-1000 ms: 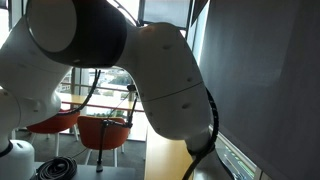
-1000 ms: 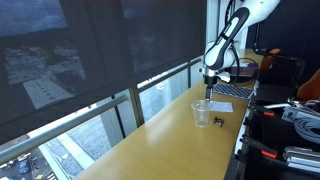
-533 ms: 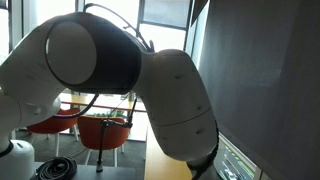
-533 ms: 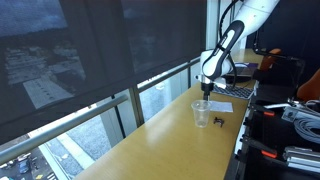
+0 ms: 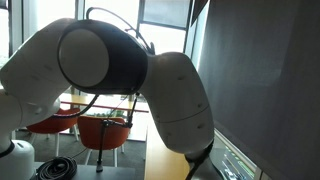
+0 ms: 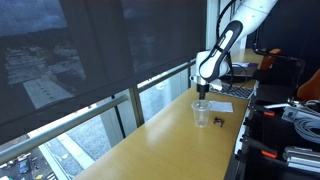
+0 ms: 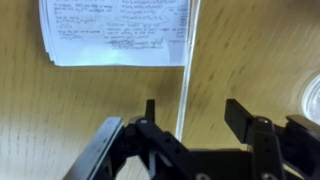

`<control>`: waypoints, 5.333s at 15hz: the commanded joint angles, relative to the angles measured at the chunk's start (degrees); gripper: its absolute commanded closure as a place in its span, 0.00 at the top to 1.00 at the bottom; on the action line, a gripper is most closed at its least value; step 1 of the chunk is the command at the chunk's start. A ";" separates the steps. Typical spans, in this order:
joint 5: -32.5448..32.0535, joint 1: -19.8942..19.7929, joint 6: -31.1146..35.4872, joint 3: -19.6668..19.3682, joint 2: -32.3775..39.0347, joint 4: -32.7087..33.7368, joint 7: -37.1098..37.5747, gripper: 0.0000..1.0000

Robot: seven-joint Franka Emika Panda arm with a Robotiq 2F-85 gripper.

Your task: Put the straw into the cup

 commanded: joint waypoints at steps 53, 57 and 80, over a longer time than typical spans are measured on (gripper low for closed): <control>4.07 9.58 -62.86 0.14 -27.05 2.46 4.21 0.00; 4.02 9.91 -62.79 0.28 -26.89 2.57 4.44 0.00; 4.72 9.65 -75.07 -0.73 -19.61 13.80 10.11 0.00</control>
